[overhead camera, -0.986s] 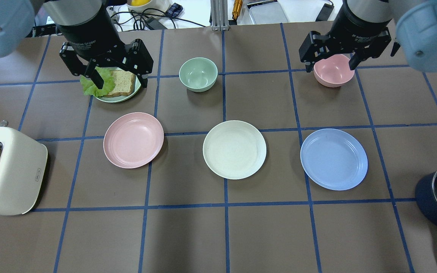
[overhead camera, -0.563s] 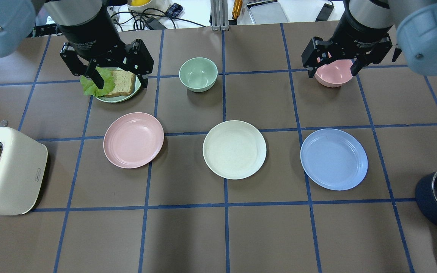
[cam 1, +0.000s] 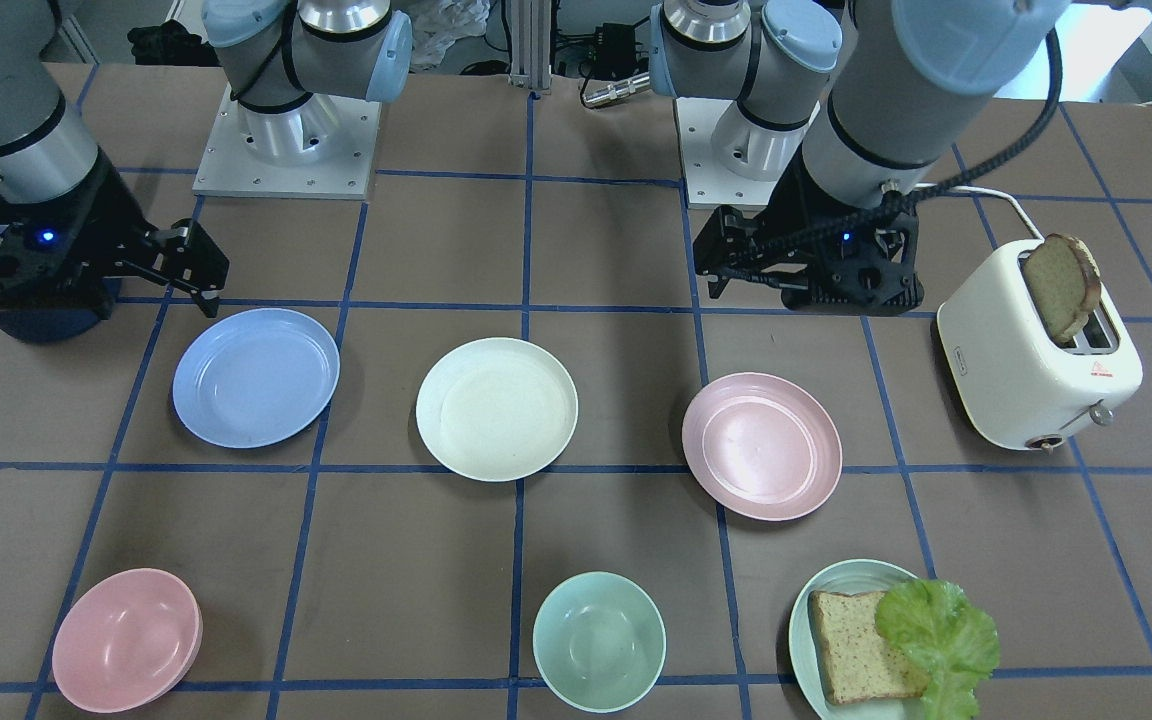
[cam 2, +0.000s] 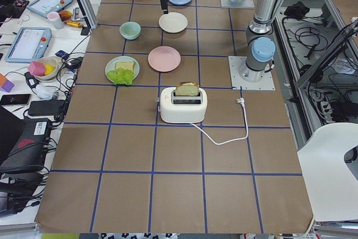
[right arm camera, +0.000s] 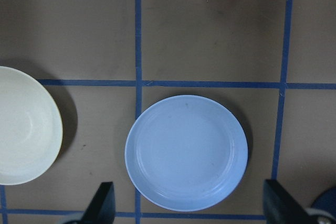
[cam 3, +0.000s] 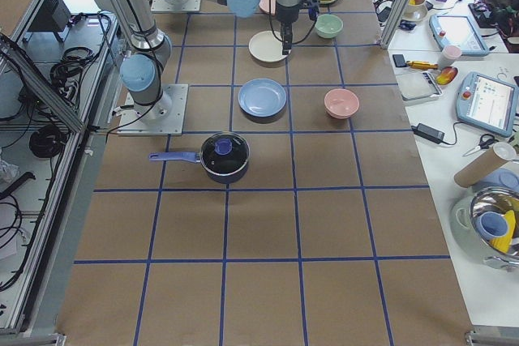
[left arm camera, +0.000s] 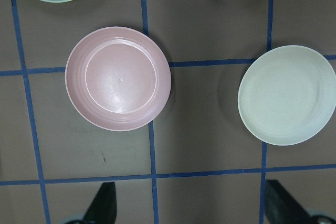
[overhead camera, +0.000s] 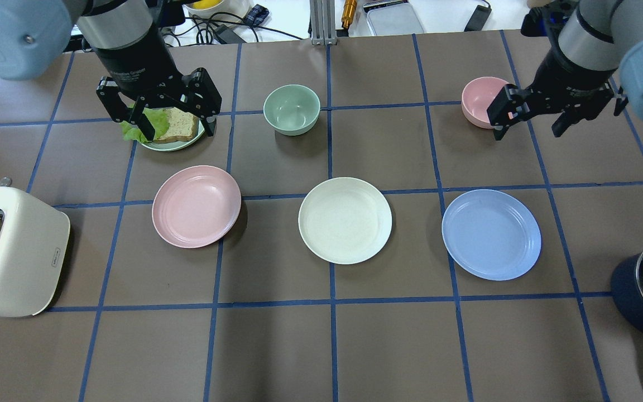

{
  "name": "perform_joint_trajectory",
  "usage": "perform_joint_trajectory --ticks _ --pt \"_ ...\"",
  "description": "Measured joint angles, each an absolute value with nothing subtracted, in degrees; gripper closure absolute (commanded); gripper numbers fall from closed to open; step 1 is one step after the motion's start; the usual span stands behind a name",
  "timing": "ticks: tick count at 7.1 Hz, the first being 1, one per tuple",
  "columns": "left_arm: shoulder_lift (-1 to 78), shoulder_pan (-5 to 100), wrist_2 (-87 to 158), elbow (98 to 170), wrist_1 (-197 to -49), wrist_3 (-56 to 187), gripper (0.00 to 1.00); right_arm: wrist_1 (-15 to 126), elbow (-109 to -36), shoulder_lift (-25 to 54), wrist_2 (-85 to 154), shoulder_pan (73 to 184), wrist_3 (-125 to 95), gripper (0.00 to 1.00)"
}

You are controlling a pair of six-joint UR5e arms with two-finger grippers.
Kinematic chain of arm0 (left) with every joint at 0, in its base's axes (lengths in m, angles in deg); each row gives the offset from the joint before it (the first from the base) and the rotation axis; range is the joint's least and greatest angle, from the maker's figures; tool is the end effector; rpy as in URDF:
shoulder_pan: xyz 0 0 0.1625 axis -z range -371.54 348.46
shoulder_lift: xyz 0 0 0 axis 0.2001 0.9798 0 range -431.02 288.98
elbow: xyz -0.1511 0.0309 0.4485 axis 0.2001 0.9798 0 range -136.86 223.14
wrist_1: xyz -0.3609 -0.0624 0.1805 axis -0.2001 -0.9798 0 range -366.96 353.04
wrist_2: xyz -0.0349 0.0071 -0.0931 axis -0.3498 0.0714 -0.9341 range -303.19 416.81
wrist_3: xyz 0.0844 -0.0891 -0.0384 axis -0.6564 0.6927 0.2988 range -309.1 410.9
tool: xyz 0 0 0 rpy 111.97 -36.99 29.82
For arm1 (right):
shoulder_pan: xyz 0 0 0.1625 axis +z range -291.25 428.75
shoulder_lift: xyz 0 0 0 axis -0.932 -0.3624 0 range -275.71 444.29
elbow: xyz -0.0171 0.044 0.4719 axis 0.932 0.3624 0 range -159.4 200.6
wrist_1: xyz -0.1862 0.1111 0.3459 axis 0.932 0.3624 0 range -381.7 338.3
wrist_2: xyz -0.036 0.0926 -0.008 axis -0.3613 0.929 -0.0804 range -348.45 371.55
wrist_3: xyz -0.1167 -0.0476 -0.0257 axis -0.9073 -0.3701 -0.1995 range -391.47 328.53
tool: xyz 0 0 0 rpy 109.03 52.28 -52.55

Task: Stack three plates with pink and blue
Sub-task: 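Move the left gripper to the pink plate while the right approaches the blue plate, then grasp the pink plate rim with the left gripper while the right grasps the blue plate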

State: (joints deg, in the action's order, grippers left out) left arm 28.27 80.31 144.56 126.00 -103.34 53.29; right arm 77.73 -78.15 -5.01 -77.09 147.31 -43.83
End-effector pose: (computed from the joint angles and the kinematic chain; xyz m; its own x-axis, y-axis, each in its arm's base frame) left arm -0.1558 -0.5370 0.4742 -0.9994 -0.0147 0.0327 -0.0096 0.9887 0.1497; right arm 0.0372 -0.5035 0.4447 -0.9996 -0.0162 -0.0234 -0.0161 0.9999 -0.0048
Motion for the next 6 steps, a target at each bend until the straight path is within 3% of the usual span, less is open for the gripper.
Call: perform_joint_trajectory --ticks 5,6 --pt "40.42 80.91 145.47 145.28 -70.0 53.49 0.01 96.49 -97.79 -3.48 -72.65 131.94 -56.79 0.0" --pt "41.85 81.37 145.61 147.16 -65.5 53.52 0.17 100.8 -100.2 -1.82 -72.24 130.56 -57.18 0.0"
